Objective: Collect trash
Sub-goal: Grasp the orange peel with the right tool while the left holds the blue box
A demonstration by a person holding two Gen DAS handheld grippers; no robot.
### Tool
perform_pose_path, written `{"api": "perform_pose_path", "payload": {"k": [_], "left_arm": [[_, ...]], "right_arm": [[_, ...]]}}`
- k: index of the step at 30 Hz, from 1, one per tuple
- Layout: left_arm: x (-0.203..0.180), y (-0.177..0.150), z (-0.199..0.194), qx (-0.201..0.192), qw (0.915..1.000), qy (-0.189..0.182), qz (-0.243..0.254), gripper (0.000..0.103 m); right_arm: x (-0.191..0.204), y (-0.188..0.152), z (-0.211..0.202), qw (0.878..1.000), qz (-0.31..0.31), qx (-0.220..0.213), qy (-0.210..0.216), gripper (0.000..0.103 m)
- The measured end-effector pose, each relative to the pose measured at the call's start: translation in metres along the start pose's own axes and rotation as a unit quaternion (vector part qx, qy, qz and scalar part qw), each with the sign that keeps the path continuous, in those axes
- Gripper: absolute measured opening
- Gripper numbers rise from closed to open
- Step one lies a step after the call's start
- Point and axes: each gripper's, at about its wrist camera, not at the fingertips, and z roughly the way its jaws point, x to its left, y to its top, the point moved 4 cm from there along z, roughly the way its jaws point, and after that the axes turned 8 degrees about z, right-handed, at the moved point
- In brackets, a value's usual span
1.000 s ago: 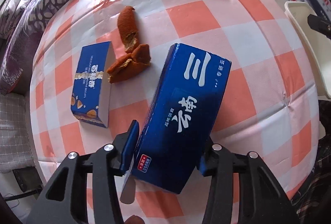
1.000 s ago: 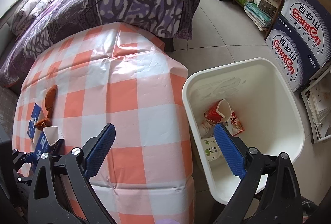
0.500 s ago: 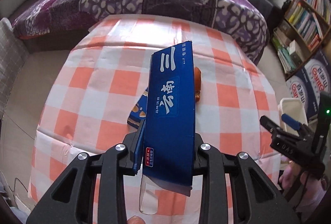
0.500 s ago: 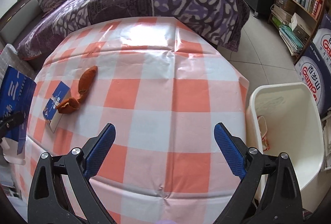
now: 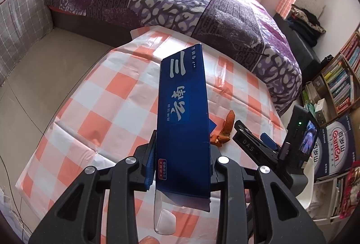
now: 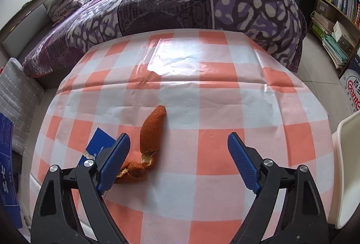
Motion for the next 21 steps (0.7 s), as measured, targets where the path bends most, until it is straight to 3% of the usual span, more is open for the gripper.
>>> {"api": "perform_pose_path", "payload": {"k": [2, 4, 9, 14, 15, 18, 21], "left_arm": [[0.004, 0.001, -0.001, 0.000, 1.0000, -0.002, -0.007, 0.032], [0.008, 0.001, 0.000, 0.002, 0.9999, -0.002, -0.011, 0.032], [0.007, -0.002, 0.004, 0.010, 0.9999, 0.000, -0.007, 0.032], [0.010, -0.004, 0.005, 0.011, 0.9998, 0.004, -0.014, 0.032], [0.011, -0.004, 0.004, 0.010, 0.9998, 0.007, -0.015, 0.032], [0.013, -0.005, 0.006, 0.006, 0.9997, 0.016, -0.019, 0.032], [0.014, -0.005, 0.009, 0.005, 0.9995, 0.024, -0.021, 0.032]], "right_arm": [[0.003, 0.002, 0.011, 1.000, -0.003, 0.003, -0.005, 0.079], [0.004, 0.004, 0.023, 1.000, 0.001, 0.019, -0.004, 0.068], [0.008, 0.001, 0.037, 0.999, 0.018, 0.035, 0.020, 0.068], [0.022, -0.007, 0.041, 0.999, -0.041, 0.030, -0.005, 0.069], [0.024, -0.007, 0.042, 0.998, -0.048, 0.030, -0.006, 0.066], [0.022, -0.004, 0.042, 0.998, -0.048, 0.039, 0.000, 0.020], [0.017, 0.001, 0.037, 0.998, -0.030, 0.051, 0.030, 0.017]]}}
